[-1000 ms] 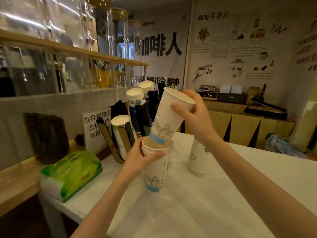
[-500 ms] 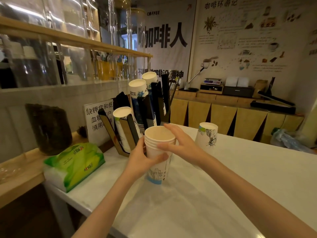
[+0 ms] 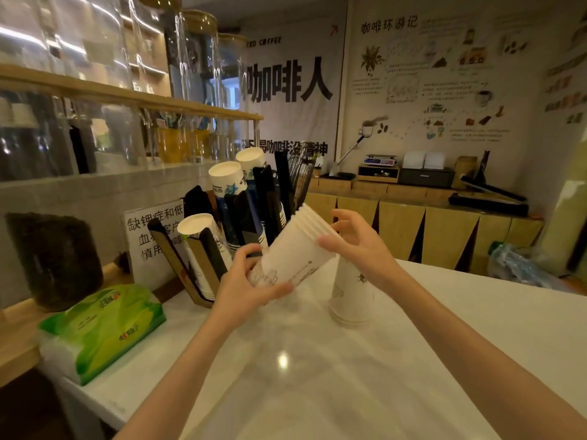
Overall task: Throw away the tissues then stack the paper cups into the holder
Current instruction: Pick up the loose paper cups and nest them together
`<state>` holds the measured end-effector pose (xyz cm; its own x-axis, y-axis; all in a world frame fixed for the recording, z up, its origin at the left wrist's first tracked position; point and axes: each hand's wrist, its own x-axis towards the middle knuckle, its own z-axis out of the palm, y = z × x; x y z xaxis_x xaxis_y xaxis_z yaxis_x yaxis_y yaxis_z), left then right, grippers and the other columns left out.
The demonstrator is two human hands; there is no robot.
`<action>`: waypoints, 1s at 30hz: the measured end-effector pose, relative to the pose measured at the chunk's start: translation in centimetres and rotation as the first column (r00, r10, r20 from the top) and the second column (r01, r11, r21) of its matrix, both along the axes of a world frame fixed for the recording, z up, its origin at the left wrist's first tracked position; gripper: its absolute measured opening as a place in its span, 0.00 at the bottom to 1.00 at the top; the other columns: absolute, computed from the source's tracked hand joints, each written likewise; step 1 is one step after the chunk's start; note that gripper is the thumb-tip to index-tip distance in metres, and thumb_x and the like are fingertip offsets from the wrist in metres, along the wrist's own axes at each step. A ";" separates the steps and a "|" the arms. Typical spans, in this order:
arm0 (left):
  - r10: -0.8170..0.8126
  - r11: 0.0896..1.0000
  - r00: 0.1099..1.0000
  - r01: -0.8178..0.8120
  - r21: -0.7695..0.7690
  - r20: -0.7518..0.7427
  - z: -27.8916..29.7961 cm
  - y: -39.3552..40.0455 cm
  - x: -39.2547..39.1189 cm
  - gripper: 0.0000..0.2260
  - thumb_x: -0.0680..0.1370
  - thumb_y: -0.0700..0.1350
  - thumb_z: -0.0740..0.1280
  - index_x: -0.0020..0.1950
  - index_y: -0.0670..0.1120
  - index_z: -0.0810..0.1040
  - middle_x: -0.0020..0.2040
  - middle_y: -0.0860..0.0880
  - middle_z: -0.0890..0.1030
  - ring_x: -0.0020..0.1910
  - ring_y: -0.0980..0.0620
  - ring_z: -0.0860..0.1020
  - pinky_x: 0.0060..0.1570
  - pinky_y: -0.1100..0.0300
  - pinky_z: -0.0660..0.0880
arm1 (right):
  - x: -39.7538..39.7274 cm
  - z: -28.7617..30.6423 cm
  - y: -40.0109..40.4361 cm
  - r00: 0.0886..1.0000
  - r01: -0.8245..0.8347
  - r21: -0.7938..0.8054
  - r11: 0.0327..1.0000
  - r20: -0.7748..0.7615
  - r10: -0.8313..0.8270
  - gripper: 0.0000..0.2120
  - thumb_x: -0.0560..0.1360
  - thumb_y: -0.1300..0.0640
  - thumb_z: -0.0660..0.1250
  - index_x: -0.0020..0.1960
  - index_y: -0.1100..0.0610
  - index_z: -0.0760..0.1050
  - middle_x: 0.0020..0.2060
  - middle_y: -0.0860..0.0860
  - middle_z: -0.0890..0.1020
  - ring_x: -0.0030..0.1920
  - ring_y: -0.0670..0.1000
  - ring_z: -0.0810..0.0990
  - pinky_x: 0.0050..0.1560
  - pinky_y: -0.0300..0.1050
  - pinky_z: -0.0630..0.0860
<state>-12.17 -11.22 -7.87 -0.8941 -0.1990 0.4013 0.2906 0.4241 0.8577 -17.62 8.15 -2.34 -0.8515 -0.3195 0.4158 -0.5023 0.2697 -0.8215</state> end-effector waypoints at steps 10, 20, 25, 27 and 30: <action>0.015 0.990 0.930 0.037 0.134 -0.367 10.4 2.9 -1.9 0.36 0.62 0.40 0.75 0.65 0.51 0.63 0.59 0.50 0.72 0.49 0.57 0.78 0.38 0.66 0.80 | -3.0 1.0 4.1 0.923 -0.270 -0.322 0.907 0.182 0.339 0.39 0.59 0.46 0.68 0.69 0.48 0.61 0.60 0.51 0.75 0.56 0.53 0.78 0.55 0.47 0.77; -0.033 0.954 0.901 0.158 0.256 -0.433 12.6 7.4 -5.9 0.35 0.64 0.39 0.75 0.66 0.49 0.64 0.61 0.45 0.74 0.57 0.49 0.78 0.51 0.55 0.80 | -5.2 -0.7 7.0 0.962 -0.163 -0.295 0.941 0.163 0.218 0.38 0.58 0.53 0.76 0.65 0.53 0.66 0.60 0.49 0.77 0.61 0.50 0.77 0.58 0.45 0.75; -0.054 0.911 0.897 0.224 0.346 -0.439 9.9 9.3 -7.3 0.31 0.60 0.42 0.75 0.61 0.51 0.69 0.55 0.52 0.77 0.56 0.51 0.78 0.50 0.57 0.80 | -5.9 -2.2 8.2 0.985 -0.093 -0.162 0.982 0.126 0.114 0.40 0.56 0.48 0.77 0.65 0.43 0.65 0.62 0.45 0.76 0.62 0.48 0.74 0.62 0.49 0.73; -0.048 0.895 0.896 0.236 0.380 -0.442 9.3 9.9 -7.6 0.32 0.59 0.44 0.75 0.60 0.53 0.69 0.54 0.53 0.77 0.54 0.55 0.79 0.49 0.58 0.80 | -5.9 -2.8 8.4 0.990 -0.059 -0.136 0.989 0.121 0.075 0.40 0.55 0.45 0.77 0.64 0.43 0.66 0.61 0.45 0.76 0.62 0.47 0.73 0.63 0.51 0.72; -0.062 0.904 0.885 0.246 0.351 -0.461 9.1 10.5 -7.9 0.33 0.58 0.43 0.78 0.59 0.56 0.69 0.56 0.54 0.77 0.55 0.56 0.78 0.51 0.57 0.79 | -5.9 -3.4 8.2 0.995 -0.030 -0.126 0.992 0.092 0.042 0.39 0.58 0.50 0.78 0.66 0.46 0.66 0.61 0.45 0.75 0.61 0.46 0.72 0.53 0.38 0.72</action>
<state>-20.03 -0.74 1.19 -0.6815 -0.2948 0.6698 0.7006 0.0018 0.7136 -23.50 16.35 -5.71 -0.8776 -0.3017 0.3725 -0.4286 0.1456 -0.8917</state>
